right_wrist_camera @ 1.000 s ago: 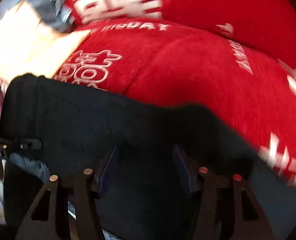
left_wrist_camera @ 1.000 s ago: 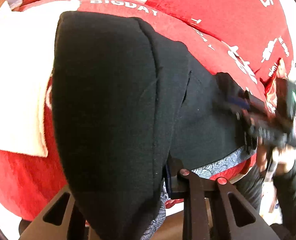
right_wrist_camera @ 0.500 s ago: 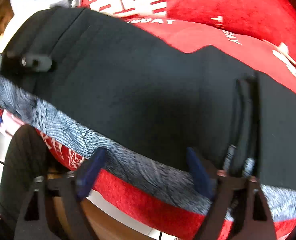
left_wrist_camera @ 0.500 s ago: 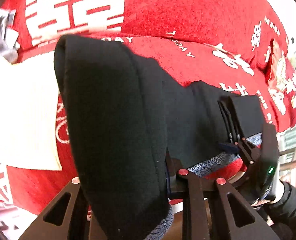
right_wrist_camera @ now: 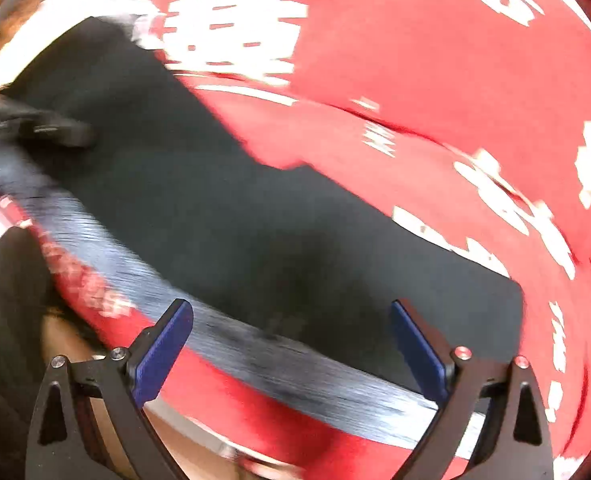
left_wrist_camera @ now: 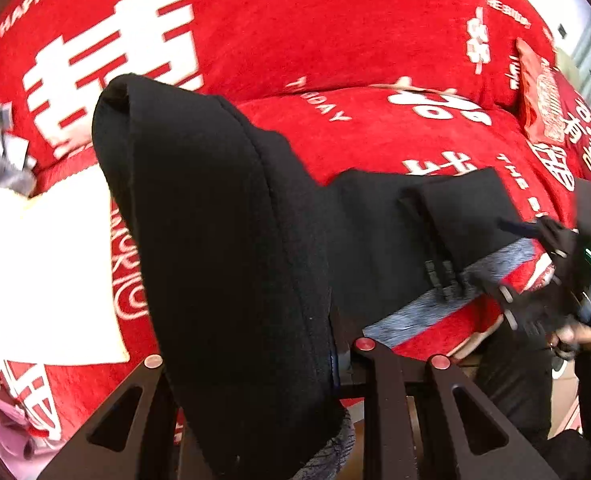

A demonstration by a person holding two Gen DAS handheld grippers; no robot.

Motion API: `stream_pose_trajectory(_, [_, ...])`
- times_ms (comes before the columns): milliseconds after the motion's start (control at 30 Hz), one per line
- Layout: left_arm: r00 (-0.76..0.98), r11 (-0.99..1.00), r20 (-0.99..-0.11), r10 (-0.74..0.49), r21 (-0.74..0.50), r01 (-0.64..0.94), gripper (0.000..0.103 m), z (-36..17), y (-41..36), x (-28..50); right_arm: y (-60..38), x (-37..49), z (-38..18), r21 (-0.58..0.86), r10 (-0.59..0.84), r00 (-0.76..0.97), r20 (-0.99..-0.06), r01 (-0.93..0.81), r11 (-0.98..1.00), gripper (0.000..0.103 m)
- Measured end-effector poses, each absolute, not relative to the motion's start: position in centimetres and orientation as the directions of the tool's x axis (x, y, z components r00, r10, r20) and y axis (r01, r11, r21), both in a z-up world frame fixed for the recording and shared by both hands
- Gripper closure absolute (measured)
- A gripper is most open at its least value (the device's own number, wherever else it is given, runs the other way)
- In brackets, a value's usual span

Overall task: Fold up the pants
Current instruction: 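Fold the held end over the pants with the left tool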

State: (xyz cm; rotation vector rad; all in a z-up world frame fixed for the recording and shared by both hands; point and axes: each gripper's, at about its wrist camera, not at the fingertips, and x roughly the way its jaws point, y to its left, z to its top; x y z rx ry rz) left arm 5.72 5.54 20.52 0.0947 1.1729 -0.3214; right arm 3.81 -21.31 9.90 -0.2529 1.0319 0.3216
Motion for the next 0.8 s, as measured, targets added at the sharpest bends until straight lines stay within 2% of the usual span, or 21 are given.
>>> stream_pose_trajectory(33, [0.351,0.946,-0.914,-0.206,-0.094,0.310,0.079,21.0,4.8,5.6,-23.0,4.8,8.5,-0.027,0.123,0.442,-0.889,-0.318,0.948,0.023])
stream_pose_trajectory(100, [0.352,0.938,-0.910,-0.219,-0.097,0.334,0.079,21.7,3.2,5.7,-23.8,6.3,5.8,-0.010,0.096,0.380,-0.920,-0.267,0.964,0.031])
stream_pose_trajectory(133, [0.350,0.935,-0.910,-0.222,-0.096,0.342,0.079,22.0,2.4,5.8,-23.4,6.0,5.8,-0.022,0.104,0.434,-0.895,-0.275,0.961,0.026])
stream_pose_trajectory(200, [0.344,0.931,-0.913,-0.219,-0.090,0.353,0.079,22.3,0.5,6.2,-22.6,6.0,5.8,-0.065,0.079,0.459,-0.885,-0.290,0.955,0.026])
stream_pose_trajectory(267, [0.336,0.927,-0.916,-0.220,-0.088,0.365,0.080,22.7,-1.1,6.4,-23.4,6.3,7.0,-0.025,0.105,0.452,-0.886,-0.271,0.962,0.025])
stream_pose_trajectory(400, [0.318,0.899,-0.918,-0.236,-0.081,0.431,0.080,23.5,-5.7,6.8,-27.0,5.1,10.4,0.051,0.143,0.541,-0.829,-0.181,0.982,0.025])
stream_pose_trajectory(600, [0.275,0.834,-0.935,-0.222,-0.036,0.551,0.080,23.1,-15.5,8.1,-33.1,3.2,10.5,0.047,0.063,0.532,-0.845,-0.044,0.998,0.025])
stream_pose_trajectory(800, [0.219,0.789,-0.959,-0.181,-0.009,0.614,0.080,22.3,-24.2,9.6,-36.6,0.8,10.7,0.076,0.067,0.542,-0.838,-0.006,0.997,0.025])
